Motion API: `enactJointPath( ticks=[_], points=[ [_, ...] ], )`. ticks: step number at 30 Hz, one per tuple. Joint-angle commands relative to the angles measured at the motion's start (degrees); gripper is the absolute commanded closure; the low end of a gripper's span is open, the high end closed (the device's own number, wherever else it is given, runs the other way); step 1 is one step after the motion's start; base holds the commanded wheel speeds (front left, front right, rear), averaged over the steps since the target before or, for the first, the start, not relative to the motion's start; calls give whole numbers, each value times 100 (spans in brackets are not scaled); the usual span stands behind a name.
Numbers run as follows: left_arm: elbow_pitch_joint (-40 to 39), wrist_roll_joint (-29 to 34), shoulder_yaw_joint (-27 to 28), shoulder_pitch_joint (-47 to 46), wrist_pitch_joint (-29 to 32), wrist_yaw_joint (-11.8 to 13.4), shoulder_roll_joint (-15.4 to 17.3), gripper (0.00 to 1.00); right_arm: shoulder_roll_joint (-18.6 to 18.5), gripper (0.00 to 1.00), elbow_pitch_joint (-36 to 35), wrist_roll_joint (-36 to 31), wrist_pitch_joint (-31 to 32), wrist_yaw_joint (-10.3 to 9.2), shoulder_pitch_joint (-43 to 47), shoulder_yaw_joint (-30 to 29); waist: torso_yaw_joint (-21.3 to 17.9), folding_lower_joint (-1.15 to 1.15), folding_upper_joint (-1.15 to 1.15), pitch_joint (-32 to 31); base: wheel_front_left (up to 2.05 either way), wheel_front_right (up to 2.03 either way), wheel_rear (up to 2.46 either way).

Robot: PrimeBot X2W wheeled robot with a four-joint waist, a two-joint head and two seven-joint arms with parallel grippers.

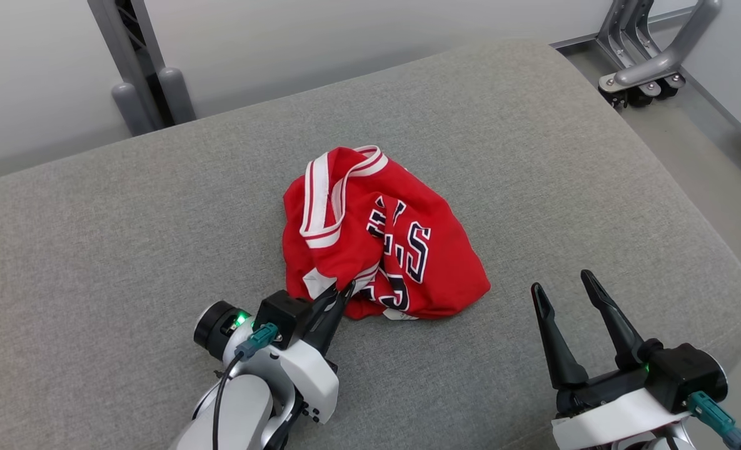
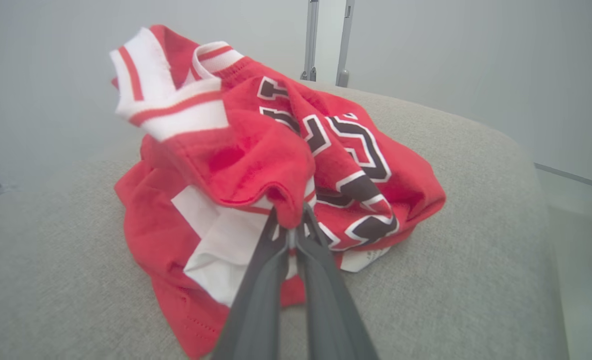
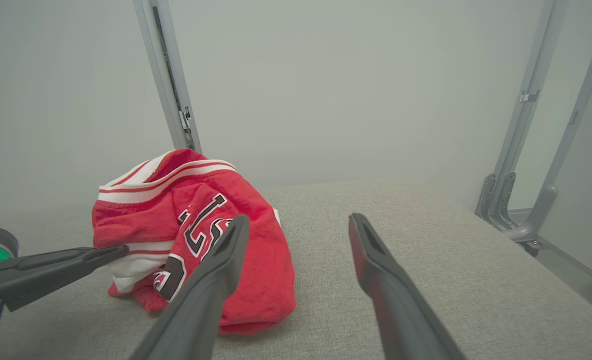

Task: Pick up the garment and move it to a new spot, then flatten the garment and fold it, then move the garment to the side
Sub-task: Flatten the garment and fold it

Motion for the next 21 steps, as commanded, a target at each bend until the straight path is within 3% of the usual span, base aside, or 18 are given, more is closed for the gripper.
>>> enactJointPath(
  ticks=[1, 11, 21],
  points=[
    [58, -169, -52, -116, -11, -8, 26, 100, -31, 0, 12, -16, -27, 1, -29, 2, -27, 0, 0, -29, 0, 0, 0],
    [-643, -2510, -923, -777, 359, -8, 14, 100, -31, 0, 124, 55, -27, 1, -5, 69, -185, 0, 0, -313, 0, 0, 0],
    [-1221, -4260, -1134, -1936, 916, 38, 15, 100, -31, 0, 228, 142, -27, 1, 10, 157, -509, 0, 0, -576, 0, 0, 0]
  ],
)
